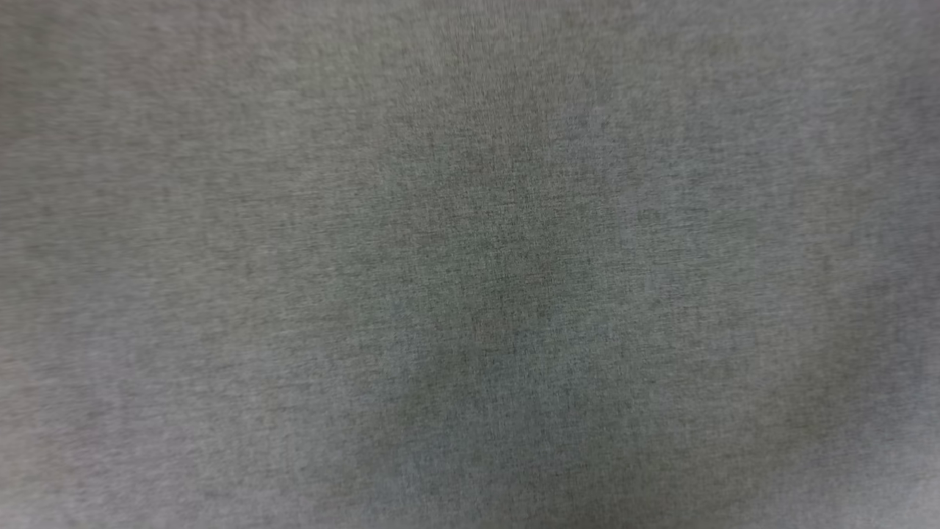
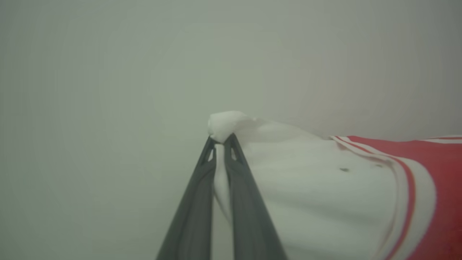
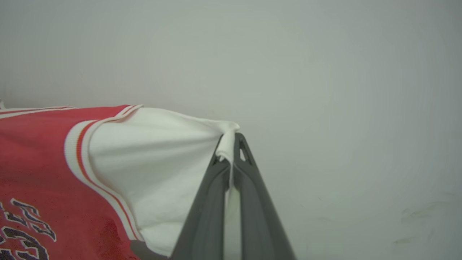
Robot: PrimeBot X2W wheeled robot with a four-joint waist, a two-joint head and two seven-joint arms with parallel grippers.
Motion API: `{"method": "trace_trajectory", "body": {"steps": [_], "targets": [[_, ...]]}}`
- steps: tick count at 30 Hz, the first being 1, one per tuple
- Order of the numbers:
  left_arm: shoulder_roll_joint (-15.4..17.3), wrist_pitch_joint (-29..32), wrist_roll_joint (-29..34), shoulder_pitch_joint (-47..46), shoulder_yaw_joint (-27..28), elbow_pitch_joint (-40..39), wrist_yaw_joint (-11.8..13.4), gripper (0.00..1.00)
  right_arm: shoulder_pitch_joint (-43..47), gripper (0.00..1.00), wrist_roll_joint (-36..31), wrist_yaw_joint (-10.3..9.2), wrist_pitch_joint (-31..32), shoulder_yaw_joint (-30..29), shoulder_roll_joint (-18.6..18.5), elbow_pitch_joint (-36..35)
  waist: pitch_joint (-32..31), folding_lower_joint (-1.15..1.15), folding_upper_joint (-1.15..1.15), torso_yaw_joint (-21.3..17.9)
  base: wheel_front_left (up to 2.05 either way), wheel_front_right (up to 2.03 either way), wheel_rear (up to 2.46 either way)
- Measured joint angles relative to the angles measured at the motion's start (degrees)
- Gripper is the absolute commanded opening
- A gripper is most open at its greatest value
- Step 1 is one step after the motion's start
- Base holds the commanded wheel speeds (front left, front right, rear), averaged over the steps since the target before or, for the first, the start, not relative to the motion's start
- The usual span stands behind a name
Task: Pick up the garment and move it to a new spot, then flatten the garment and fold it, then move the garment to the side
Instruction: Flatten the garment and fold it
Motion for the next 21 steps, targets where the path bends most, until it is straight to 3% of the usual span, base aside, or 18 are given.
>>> {"method": "trace_trajectory", "body": {"steps": [6, 12, 17, 21], "targets": [[-1.15, -0.41, -0.23, 0.37, 1.18, 2.58, -1.48, 0.00, -1.87, 0.00, 2.18, 0.00, -2.76, 4.37, 0.31, 7.33, 3.41, 0.00, 0.00, -0.40, 0.00, 0.00, 0.00], [-2.25, -0.43, 0.22, 5.21, 4.56, 2.03, -3.16, 0.00, -0.72, 0.00, 5.01, 0.00, -6.35, 9.36, 0.29, 13.00, 2.41, -0.01, 0.00, 0.00, 0.00, 0.00, 0.00], [-3.50, -0.53, 0.79, 15.25, 9.38, -2.98, -5.79, 0.00, 6.00, 0.00, 7.28, 0.00, -9.56, 14.24, -1.14, 14.17, -0.91, -0.01, 0.00, 0.53, 0.00, 0.00, 0.00], [-5.15, -0.58, 2.94, 27.68, 13.97, -9.54, -6.20, 0.00, 14.22, 0.00, 8.20, 0.00, -11.78, 17.57, -4.04, 12.68, -4.91, -0.01, 0.00, 1.19, 0.00, 0.00, 0.00]]}}
